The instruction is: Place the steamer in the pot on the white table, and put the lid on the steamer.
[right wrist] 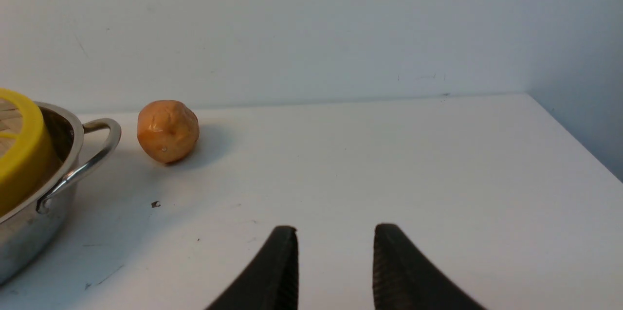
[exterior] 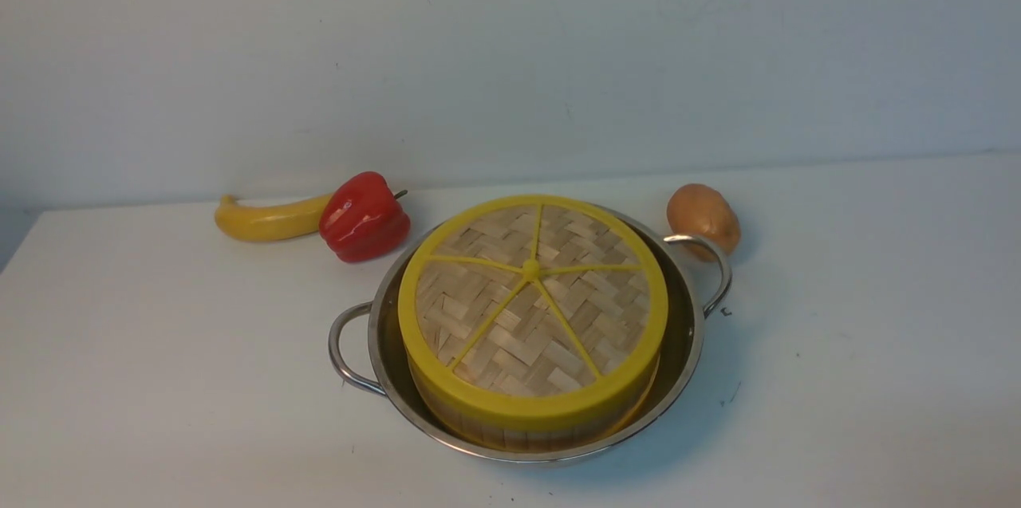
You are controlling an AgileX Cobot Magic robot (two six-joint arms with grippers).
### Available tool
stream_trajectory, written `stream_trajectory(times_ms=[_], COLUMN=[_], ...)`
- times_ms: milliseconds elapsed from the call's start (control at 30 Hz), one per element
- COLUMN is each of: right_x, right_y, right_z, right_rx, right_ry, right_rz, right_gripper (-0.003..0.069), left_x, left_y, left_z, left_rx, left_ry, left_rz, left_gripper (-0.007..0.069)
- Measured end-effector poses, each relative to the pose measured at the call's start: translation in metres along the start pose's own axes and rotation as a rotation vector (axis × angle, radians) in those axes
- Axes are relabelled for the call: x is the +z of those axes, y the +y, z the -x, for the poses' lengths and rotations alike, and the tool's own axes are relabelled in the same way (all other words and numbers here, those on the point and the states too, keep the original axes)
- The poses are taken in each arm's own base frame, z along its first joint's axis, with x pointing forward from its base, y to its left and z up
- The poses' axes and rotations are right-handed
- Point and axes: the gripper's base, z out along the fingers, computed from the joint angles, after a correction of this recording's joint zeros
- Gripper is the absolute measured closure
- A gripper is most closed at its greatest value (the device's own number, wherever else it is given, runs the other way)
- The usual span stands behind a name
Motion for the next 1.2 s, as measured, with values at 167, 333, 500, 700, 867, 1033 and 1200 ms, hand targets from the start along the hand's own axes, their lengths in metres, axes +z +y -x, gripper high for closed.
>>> stream_trajectory(times_ms=[167, 333, 500, 700, 867, 1033, 1200], right_x=[0.0000, 0.0000, 0.0000, 0.0000, 0.0000, 0.0000, 0.0000], right_y=[0.0000, 0.0000, 0.0000, 0.0000, 0.0000, 0.0000, 0.0000], right_z=[0.0001, 0.0001, 0.0001, 0.0001, 0.0001, 0.0001, 0.0001], right_rx=[0.000, 0.000, 0.000, 0.000, 0.000, 0.000, 0.000], right_ry=[-0.001, -0.001, -0.001, -0.001, -0.001, -0.001, -0.001], right_rz=[0.000, 0.000, 0.000, 0.000, 0.000, 0.000, 0.000], right_gripper=[0.0420, 0.0420, 0.0419, 0.0419, 0.0419, 0.0419, 0.0416], left_x=[0.0000, 0.0000, 0.0000, 0.0000, 0.0000, 0.0000, 0.0000], left_y=[0.0000, 0.0000, 0.0000, 0.0000, 0.0000, 0.0000, 0.0000], left_z=[0.0000, 0.0000, 0.0000, 0.0000, 0.0000, 0.0000, 0.0000], left_rx=[0.000, 0.000, 0.000, 0.000, 0.001, 0.001, 0.001], left_ry=[0.000, 0.000, 0.000, 0.000, 0.000, 0.000, 0.000], left_rz=[0.000, 0.000, 0.000, 0.000, 0.000, 0.000, 0.000], left_gripper=[0.0501, 0.0498, 0.0488, 0.0480, 0.0469, 0.0468, 0.0468])
